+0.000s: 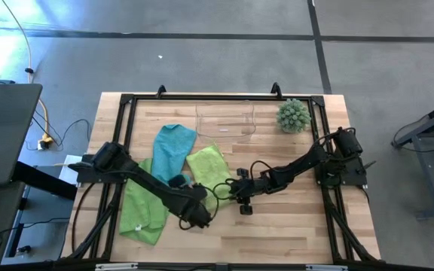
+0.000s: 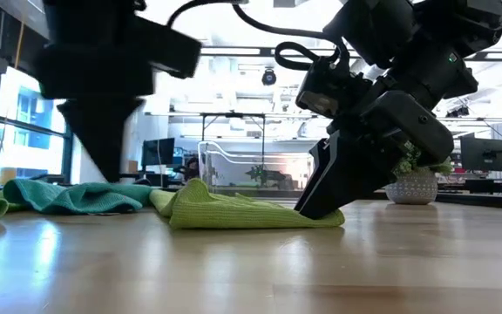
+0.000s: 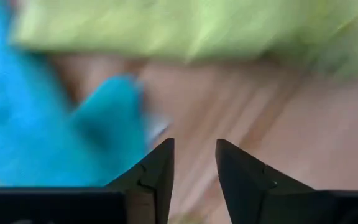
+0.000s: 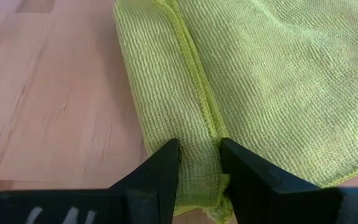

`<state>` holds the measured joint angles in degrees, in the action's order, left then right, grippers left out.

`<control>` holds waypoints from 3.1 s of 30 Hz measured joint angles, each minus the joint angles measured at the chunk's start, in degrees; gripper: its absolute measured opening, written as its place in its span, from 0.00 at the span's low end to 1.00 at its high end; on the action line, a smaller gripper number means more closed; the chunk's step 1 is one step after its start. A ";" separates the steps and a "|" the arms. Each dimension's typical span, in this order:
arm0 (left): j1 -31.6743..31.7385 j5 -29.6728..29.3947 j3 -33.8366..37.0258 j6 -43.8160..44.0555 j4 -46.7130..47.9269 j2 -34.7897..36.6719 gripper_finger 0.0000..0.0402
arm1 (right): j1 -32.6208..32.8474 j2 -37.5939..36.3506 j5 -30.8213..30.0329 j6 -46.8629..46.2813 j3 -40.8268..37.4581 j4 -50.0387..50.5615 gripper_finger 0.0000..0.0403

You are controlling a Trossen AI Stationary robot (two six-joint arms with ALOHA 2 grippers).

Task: Roll microfiber towels into tight, uniform cylinder then place into a basket
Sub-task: Roll the light green microfiber cloth

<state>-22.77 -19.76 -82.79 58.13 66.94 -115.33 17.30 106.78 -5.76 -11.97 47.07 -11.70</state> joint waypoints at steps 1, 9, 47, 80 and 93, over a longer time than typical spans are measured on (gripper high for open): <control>-0.30 0.00 -0.48 -0.28 3.57 0.02 0.26 | 0.00 0.00 0.00 0.00 0.00 0.04 0.28; -3.98 -3.12 0.45 0.86 16.93 7.92 0.21 | 0.00 0.04 0.08 0.02 -0.03 0.14 0.28; -5.41 -12.11 43.00 -39.33 -94.30 16.39 0.36 | -0.15 0.22 -0.43 0.27 -0.20 -2.76 0.28; -3.12 -11.70 36.03 -46.94 -85.88 4.74 0.36 | -0.55 0.15 -0.46 0.02 -0.11 -2.50 0.28; -2.58 -14.59 35.61 -47.96 -81.82 4.74 0.36 | -0.55 0.13 -0.48 0.02 -0.11 -2.56 0.28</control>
<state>-25.35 -34.35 -47.18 10.18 -14.88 -110.59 16.75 106.91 -6.24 -11.94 46.96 -14.26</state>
